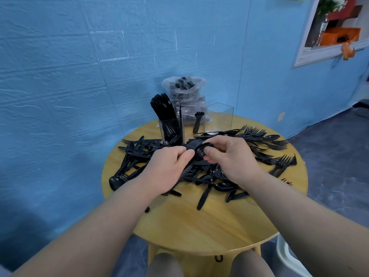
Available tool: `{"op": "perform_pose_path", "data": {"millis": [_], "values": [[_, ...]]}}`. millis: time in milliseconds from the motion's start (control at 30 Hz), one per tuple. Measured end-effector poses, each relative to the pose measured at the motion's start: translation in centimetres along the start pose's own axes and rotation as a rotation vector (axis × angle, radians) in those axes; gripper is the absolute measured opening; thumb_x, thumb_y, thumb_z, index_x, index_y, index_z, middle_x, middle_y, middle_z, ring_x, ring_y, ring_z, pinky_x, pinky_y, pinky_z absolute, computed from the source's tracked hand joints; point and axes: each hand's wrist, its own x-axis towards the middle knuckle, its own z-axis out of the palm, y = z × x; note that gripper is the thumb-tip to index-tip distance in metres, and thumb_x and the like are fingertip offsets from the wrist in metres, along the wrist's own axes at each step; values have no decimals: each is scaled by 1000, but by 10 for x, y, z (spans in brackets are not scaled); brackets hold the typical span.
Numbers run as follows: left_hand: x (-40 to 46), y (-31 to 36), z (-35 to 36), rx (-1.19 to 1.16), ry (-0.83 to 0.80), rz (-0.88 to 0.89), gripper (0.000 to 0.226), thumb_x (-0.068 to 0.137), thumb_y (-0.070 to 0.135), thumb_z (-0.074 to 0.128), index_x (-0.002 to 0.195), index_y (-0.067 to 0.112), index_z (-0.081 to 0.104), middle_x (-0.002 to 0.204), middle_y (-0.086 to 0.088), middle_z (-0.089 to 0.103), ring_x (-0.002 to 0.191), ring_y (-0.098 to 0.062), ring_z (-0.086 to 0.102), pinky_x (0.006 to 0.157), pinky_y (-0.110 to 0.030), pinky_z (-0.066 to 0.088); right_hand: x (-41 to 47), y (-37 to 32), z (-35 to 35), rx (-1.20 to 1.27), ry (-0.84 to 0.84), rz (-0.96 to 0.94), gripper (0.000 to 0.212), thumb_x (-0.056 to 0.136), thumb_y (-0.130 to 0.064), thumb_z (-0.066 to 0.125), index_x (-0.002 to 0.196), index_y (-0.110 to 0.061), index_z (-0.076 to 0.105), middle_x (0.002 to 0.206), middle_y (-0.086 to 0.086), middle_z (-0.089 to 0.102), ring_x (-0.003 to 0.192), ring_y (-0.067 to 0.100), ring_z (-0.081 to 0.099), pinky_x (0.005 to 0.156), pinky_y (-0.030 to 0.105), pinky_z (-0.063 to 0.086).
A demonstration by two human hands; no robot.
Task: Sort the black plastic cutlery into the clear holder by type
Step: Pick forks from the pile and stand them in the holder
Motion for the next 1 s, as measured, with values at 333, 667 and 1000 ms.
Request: {"op": "perform_pose_path", "data": {"millis": [333, 667, 1000], "values": [[3, -3, -1, 41, -127, 5, 41, 103, 33, 26, 74, 20, 51, 68, 6, 54, 65, -7, 50, 59, -22, 33, 4, 2, 6, 81, 104, 18, 13, 88, -5, 63, 91, -15, 70, 83, 0, 73, 74, 9, 71, 77, 27, 58], [10, -2, 4, 158, -209, 68, 27, 102, 41, 31, 90, 21, 45, 70, 3, 55, 63, -15, 53, 60, -34, 44, 10, 2, 11, -117, 123, -71, 31, 93, -15, 57, 123, -24, 62, 95, -10, 69, 82, -1, 67, 86, 24, 54], [64, -10, -4, 327, 120, 120, 37, 96, 42, 44, 125, 19, 48, 118, 4, 53, 110, -15, 48, 91, -28, 41, 56, -14, -10, -84, 297, -195, 29, 92, -14, 59, 86, -41, 67, 76, -12, 70, 76, 16, 68, 79, 36, 57]]}}
